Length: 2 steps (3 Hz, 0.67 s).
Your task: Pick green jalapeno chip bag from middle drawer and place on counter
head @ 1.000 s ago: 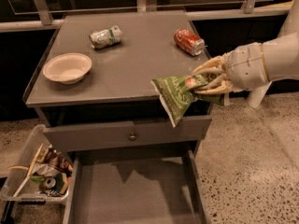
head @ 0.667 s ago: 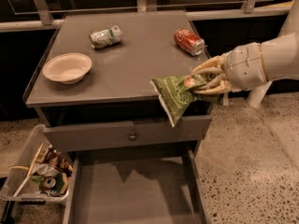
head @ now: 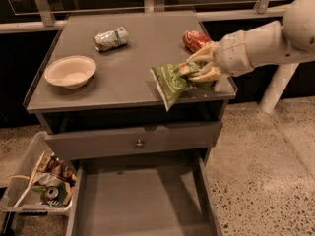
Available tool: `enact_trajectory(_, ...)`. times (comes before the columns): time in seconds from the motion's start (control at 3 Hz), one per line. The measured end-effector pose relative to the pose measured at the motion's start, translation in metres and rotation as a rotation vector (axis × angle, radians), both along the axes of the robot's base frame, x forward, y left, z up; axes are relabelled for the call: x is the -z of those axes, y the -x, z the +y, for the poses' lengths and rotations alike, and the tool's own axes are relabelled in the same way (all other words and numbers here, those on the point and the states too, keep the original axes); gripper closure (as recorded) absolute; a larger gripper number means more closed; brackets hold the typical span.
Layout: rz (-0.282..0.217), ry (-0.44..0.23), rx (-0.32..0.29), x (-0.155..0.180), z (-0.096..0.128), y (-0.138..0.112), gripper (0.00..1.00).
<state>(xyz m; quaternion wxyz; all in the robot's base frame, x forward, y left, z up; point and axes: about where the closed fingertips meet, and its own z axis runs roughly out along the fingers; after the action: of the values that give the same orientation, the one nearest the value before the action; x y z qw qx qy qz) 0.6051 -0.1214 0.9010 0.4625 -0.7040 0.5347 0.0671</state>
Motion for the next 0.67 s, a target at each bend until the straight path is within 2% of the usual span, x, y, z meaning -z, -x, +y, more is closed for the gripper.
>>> enact_trajectory(0.33, 0.009, -0.029, 0.053, 0.008, 0.006, -0.038, 1.0)
enact_trajectory(0.67, 0.017, -0.072, 0.107, 0.016, 0.003, -0.057, 1.0)
